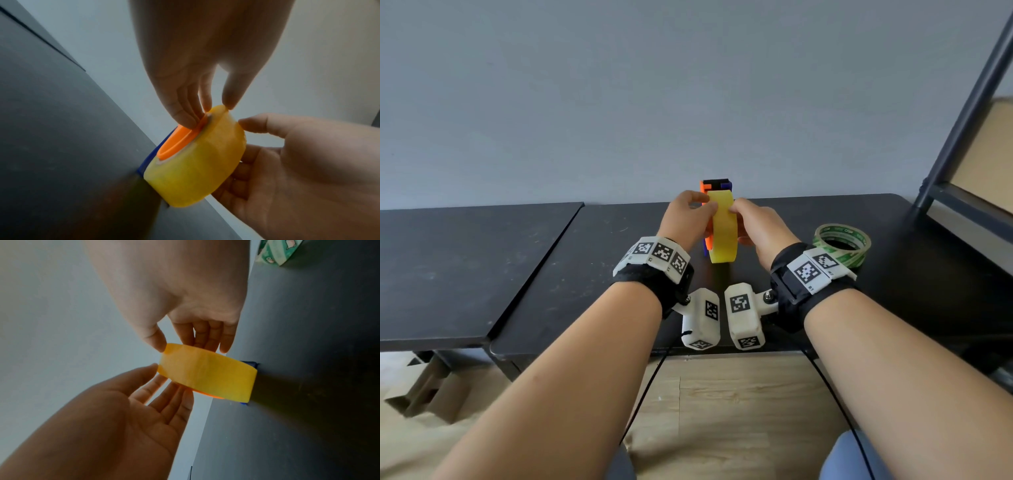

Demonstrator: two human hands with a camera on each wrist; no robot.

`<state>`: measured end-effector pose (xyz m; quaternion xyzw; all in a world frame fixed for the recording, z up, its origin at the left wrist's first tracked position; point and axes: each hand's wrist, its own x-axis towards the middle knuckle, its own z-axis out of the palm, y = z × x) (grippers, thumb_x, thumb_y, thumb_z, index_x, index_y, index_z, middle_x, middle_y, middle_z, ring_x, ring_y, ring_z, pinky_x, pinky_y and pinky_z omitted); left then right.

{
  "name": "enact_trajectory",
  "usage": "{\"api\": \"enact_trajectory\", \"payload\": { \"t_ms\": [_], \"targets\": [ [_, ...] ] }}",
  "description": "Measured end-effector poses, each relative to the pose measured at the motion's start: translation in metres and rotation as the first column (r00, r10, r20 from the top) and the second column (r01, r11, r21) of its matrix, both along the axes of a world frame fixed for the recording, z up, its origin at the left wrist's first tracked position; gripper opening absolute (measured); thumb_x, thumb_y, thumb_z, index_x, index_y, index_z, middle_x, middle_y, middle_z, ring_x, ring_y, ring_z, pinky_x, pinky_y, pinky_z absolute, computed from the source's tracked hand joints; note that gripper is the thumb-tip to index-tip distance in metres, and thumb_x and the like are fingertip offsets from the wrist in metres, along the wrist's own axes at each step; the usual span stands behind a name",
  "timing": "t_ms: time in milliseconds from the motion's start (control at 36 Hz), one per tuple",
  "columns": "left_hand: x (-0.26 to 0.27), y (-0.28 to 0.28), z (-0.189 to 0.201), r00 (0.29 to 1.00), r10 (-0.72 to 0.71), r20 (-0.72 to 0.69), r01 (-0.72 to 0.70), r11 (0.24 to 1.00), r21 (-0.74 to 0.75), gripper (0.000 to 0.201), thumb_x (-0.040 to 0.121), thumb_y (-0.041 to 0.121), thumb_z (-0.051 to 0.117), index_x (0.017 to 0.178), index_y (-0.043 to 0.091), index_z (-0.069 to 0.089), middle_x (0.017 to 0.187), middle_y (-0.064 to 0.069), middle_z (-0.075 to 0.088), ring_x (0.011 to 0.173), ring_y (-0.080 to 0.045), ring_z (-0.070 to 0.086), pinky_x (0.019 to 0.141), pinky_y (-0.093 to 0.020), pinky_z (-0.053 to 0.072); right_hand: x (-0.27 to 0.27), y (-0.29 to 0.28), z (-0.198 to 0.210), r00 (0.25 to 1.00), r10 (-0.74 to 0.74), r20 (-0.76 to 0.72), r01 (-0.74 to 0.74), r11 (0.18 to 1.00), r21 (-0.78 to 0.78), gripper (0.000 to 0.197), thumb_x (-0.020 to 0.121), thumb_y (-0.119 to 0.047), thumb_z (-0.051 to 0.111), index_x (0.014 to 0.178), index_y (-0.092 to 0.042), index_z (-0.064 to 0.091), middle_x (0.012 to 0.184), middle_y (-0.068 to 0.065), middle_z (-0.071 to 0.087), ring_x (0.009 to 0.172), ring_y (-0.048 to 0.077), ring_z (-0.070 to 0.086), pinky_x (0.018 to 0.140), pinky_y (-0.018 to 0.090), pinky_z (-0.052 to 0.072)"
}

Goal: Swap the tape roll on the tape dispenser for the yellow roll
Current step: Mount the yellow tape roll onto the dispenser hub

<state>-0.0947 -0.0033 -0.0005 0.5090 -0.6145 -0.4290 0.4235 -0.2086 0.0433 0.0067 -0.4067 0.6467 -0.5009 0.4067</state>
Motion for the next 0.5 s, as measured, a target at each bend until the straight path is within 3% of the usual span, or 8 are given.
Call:
{"api": "enact_trajectory", "payload": {
  "t_ms": [139, 222, 278, 333, 417, 500],
  "targets": [
    [0.002, 0.001, -0.001, 0.997, -0.069, -0.04, 0.071, 0.996, 0.054, 0.046, 0.086, 0.01, 0.063, 0.131, 0.014, 0.055, 0.119, -0.017, 0.066, 0.104, -0.031, 0.068, 0.088, -0.039, 0.058, 0.002, 0.0, 0.003, 1.0, 0.002, 0.003, -0.002, 1.0, 0.005, 0.042, 0.089, -0.033, 0.05, 0.114, -0.001, 0.063, 0.117, 0.021, 0.067, 0.094, 0.028, 0.063, 0.094, 0.044, 0.05],
    [0.0, 0.0, 0.0, 0.997, -0.066, -0.033, 0.067, 0.997, 0.04, 0.047, 0.087, 0.012, 0.065, 0.133, 0.013, 0.055, 0.118, -0.019, 0.066, 0.102, -0.032, 0.069, 0.089, -0.041, 0.058, 0.001, -0.001, 0.005, 1.0, 0.015, 0.012, -0.015, 1.0, 0.011, 0.029, 0.088, -0.028, 0.049, 0.102, -0.006, 0.062, 0.102, 0.017, 0.066, 0.092, 0.028, 0.06, 0.091, 0.044, 0.05],
    [-0.001, -0.002, 0.0, 0.998, -0.056, -0.027, 0.057, 0.998, 0.029, 0.048, 0.087, 0.013, 0.065, 0.134, 0.011, 0.055, 0.118, -0.02, 0.066, 0.096, -0.031, 0.069, 0.088, -0.041, 0.058, 0.0, -0.001, 0.005, 1.0, 0.026, 0.005, -0.027, 0.999, 0.018, 0.022, 0.086, -0.025, 0.049, 0.096, -0.009, 0.06, 0.098, 0.014, 0.062, 0.09, 0.027, 0.06, 0.096, 0.046, 0.049],
    [-0.001, -0.005, 0.0, 0.999, -0.052, -0.017, 0.052, 0.999, 0.016, 0.048, 0.087, 0.015, 0.066, 0.134, 0.011, 0.055, 0.119, -0.021, 0.066, 0.089, -0.029, 0.068, 0.089, -0.043, 0.058, -0.001, -0.002, 0.005, 0.999, 0.039, -0.017, -0.038, 0.999, 0.032, 0.025, 0.081, -0.023, 0.05, 0.097, -0.007, 0.062, 0.101, 0.018, 0.066, 0.095, 0.031, 0.063, 0.099, 0.049, 0.047],
    [-0.002, -0.009, 0.001, 0.998, -0.054, -0.013, 0.054, 0.998, 0.015, 0.049, 0.089, 0.016, 0.065, 0.136, 0.009, 0.053, 0.121, -0.021, 0.065, 0.091, -0.03, 0.069, 0.089, -0.043, 0.058, -0.005, -0.007, 0.001, 0.998, 0.048, -0.046, -0.045, 0.998, 0.052, 0.046, 0.067, -0.026, 0.052, 0.103, -0.001, 0.064, 0.114, 0.022, 0.067, 0.105, 0.034, 0.064, 0.1, 0.052, 0.046],
    [-0.002, -0.014, 0.001, 0.998, -0.055, -0.012, 0.056, 0.998, 0.018, 0.047, 0.091, 0.017, 0.063, 0.136, 0.008, 0.053, 0.119, -0.02, 0.066, 0.089, -0.026, 0.068, 0.083, -0.037, 0.059, -0.003, -0.003, 0.004, 0.996, 0.058, -0.069, -0.053, 0.996, 0.074, 0.032, 0.069, -0.024, 0.054, 0.093, -0.004, 0.061, 0.109, 0.022, 0.064, 0.102, 0.033, 0.061, 0.099, 0.048, 0.046]
  ]
}}
